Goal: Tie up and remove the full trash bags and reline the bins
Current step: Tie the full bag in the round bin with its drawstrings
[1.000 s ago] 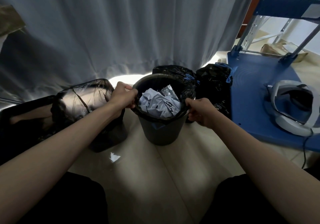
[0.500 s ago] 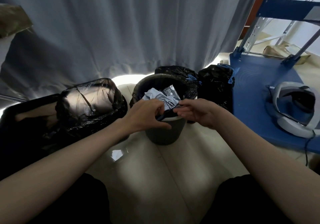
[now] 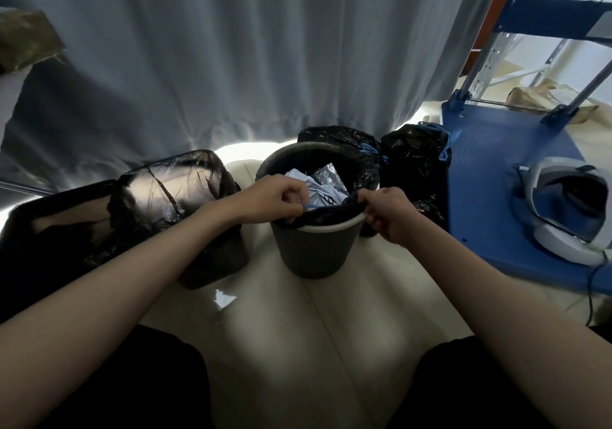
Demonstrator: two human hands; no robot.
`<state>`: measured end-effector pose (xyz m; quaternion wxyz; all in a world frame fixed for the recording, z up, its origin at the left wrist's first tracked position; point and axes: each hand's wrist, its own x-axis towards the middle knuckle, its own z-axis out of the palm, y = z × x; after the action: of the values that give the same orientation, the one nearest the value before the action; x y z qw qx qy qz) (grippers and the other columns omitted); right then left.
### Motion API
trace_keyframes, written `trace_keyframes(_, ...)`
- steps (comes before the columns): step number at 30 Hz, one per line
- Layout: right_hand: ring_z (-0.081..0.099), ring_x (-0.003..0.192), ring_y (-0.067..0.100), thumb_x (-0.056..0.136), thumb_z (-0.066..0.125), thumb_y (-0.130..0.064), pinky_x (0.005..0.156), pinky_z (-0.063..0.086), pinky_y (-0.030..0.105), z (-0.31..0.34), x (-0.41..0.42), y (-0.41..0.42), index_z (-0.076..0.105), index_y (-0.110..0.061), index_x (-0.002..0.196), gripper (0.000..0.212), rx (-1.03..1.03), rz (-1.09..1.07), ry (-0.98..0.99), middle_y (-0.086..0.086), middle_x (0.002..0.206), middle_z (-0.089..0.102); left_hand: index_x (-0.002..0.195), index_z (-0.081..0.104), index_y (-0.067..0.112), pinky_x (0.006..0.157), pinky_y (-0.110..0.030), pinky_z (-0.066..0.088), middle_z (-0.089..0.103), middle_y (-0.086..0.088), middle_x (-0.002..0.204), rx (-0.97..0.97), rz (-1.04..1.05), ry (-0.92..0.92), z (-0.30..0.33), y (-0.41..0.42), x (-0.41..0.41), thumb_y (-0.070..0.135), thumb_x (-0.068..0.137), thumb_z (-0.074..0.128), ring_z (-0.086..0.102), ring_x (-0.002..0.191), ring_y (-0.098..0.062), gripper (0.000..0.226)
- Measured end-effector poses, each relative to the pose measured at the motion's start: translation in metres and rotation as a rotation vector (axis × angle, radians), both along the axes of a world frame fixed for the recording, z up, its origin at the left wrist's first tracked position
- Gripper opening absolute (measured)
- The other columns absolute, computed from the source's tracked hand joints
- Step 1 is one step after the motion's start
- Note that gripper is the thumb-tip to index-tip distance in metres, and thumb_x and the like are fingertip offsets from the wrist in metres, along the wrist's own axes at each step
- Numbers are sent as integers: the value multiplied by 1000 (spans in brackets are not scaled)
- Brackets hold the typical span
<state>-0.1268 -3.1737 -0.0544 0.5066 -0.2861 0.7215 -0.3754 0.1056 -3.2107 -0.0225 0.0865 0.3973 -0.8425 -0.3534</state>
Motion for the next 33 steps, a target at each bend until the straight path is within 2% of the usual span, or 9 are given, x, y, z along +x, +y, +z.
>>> trace_keyframes(4, 32, 42, 16, 79, 66, -22, 39, 25, 20, 0, -3, -10, 46, -15, 63, 26, -47, -20, 149, 5, 59, 42, 82, 70, 18, 58, -13, 45, 65, 8, 61, 72, 43, 72, 15, -5, 6, 26, 89, 68, 59, 58, -1, 11)
trace_keyframes(7, 55, 62, 22, 80, 65, -39, 47, 43, 26, 0, -6, -23, 61, -8, 81, 32, -96, -79, 197, 8, 79, 59, 88, 74, 21, 67, -23, 53, 71, 6, 76, 44, 245, 128, 13, -19, 15, 44, 91, 61, 68, 72, -10, 26)
trace_keyframes(10, 63, 98, 31, 82, 63, -45, 84, 56, 41, -3, -13, -39, 64, -4, 105, 47, -95, -139, 278, 12, 107, 65, 97, 70, 16, 75, -28, 47, 70, 1, 93, -187, 523, -4, 3, -42, 31, 29, 93, 57, 67, 90, -22, 18)
trace_keyframes(14, 61, 103, 32, 87, 62, -42, 90, 52, 39, -5, -19, -58, 62, -2, 110, 46, -91, -145, 351, 12, 110, 63, 120, 61, 7, 93, -31, 44, 63, -14, 123, -95, 591, -304, -8, -57, 40, 7, 91, 47, 58, 114, -30, 32)
trace_keyframes(16, 60, 105, 32, 89, 62, -40, 92, 51, 40, -6, -18, -67, 60, -3, 110, 43, -85, -161, 341, 11, 109, 61, 120, 61, 5, 89, -32, 50, 68, -16, 114, 3, 578, -337, -10, -58, 34, 3, 89, 46, 65, 105, -30, 34)
trace_keyframes(20, 60, 107, 33, 91, 59, -39, 95, 51, 42, -9, -15, -85, 59, -4, 103, 36, -90, -228, 282, 14, 115, 63, 106, 65, -3, 52, -31, 59, 68, -14, 74, 267, 619, -272, -13, -63, 25, -4, 91, 43, 68, 52, -22, 27)
trace_keyframes(24, 59, 106, 32, 92, 61, -35, 94, 51, 39, -11, -16, -98, 59, 0, 119, 44, -94, -285, 233, 15, 117, 62, 107, 63, -7, 63, -46, 61, 70, -24, 91, 384, 655, -267, -29, -68, 29, -1, 91, 40, 72, 70, -37, 29)
trace_keyframes(29, 62, 93, 29, 84, 66, -23, 86, 54, 36, -8, -16, -105, 66, -5, 89, 19, -125, -314, 214, 10, 93, 62, 104, 62, -12, 42, -28, 51, 64, -23, 83, 400, 712, -189, -37, -77, 29, -5, 87, 39, 60, 53, -27, 29)
trace_keyframes(33, 63, 88, 29, 81, 60, -21, 83, 56, 37, -12, -15, -111, 65, -13, 67, 17, -158, -301, 196, 8, 85, 63, 99, 64, -9, 44, -27, 47, 66, -24, 91, 284, 717, -236, -32, -85, 26, -1, 88, 45, 60, 59, -27, 23)
